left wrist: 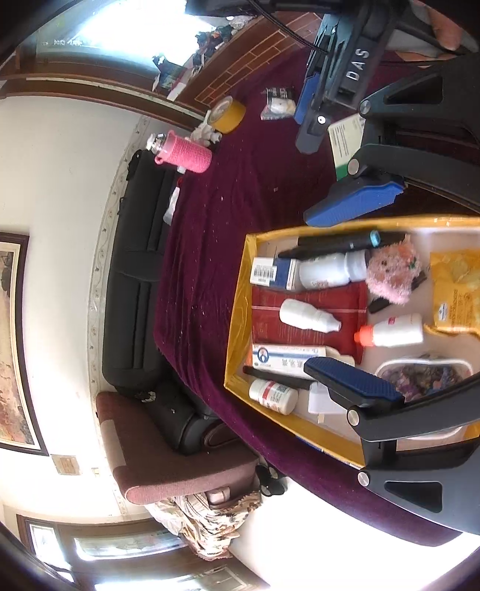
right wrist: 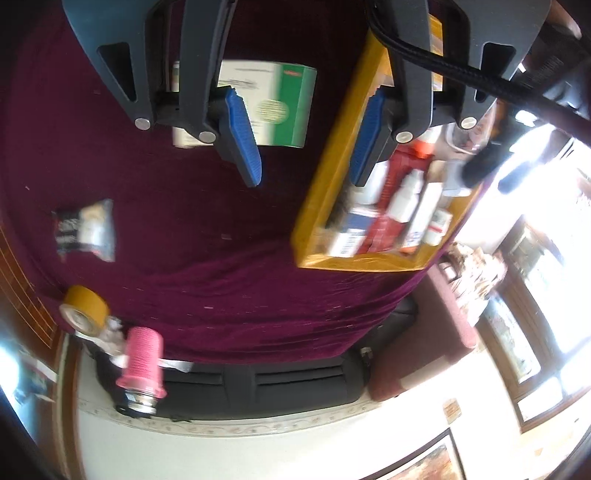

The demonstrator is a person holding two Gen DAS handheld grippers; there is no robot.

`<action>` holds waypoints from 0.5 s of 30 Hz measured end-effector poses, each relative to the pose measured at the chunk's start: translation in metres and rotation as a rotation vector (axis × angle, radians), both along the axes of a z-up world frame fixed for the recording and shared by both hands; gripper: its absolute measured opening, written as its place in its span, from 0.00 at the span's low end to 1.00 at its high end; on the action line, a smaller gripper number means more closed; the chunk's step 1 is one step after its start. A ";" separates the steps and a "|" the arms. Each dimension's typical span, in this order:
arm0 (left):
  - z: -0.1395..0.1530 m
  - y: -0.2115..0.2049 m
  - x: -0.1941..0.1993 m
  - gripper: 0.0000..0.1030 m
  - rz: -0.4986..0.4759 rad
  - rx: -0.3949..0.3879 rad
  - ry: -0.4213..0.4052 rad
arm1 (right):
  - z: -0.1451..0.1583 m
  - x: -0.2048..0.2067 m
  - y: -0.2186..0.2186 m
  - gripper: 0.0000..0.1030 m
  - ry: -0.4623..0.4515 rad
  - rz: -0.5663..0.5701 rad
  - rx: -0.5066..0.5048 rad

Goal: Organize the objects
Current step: 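Grasp the green-and-white medicine box with the left gripper while the right grasps the black snack packet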

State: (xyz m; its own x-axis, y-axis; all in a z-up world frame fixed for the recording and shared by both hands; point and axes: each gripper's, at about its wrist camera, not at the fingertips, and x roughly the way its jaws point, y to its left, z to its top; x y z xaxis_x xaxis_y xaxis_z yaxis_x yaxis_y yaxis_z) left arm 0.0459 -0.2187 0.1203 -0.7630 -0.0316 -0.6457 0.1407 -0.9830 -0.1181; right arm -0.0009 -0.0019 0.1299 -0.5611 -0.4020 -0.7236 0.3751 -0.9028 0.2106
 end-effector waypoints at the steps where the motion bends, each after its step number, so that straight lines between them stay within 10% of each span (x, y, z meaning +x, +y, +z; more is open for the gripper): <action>1: 0.002 0.004 0.001 0.65 -0.010 0.009 0.007 | -0.001 -0.003 0.016 0.47 -0.001 -0.028 0.002; 15: 0.001 0.066 -0.005 0.65 -0.122 0.059 -0.021 | -0.026 -0.144 0.242 0.49 -0.106 -0.496 -0.057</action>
